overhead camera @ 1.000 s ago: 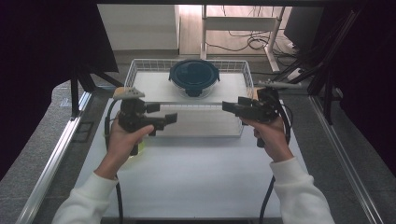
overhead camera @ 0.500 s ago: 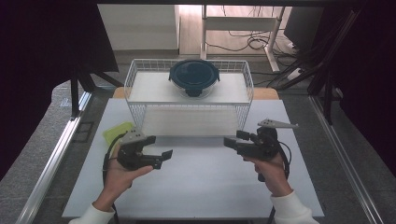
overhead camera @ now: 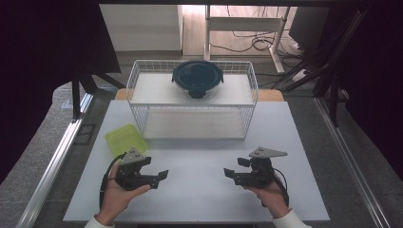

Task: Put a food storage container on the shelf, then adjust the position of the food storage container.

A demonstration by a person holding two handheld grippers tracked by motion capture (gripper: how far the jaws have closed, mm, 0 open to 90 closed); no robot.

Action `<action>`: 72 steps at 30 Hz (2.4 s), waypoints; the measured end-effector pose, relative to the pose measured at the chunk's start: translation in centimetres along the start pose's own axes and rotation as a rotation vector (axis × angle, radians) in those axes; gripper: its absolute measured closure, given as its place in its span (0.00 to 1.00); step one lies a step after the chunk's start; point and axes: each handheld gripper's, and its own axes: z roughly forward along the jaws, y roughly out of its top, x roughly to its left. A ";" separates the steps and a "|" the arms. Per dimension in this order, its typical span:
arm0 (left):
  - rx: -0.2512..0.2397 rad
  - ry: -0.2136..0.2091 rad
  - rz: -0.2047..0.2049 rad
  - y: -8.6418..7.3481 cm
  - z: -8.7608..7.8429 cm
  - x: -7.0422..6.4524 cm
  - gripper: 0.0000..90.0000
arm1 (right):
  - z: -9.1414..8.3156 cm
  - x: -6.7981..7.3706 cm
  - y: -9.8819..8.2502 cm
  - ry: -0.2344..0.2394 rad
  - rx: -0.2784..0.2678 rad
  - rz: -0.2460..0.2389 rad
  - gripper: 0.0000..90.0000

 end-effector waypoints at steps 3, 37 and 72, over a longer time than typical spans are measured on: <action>0.025 0.016 -0.003 -0.7 0.3 0.4 0.20 | 0.5 0.2 -0.4 -0.005 0.020 -0.023 0.31; -0.002 0.031 -0.079 0.3 -2.3 4.1 0.31 | -0.6 -2.0 -1.5 -0.023 0.027 0.045 0.33; 0.187 0.301 -0.223 5.7 0.2 22.3 1.00 | -0.3 -2.6 -1.7 -0.021 0.048 0.066 0.31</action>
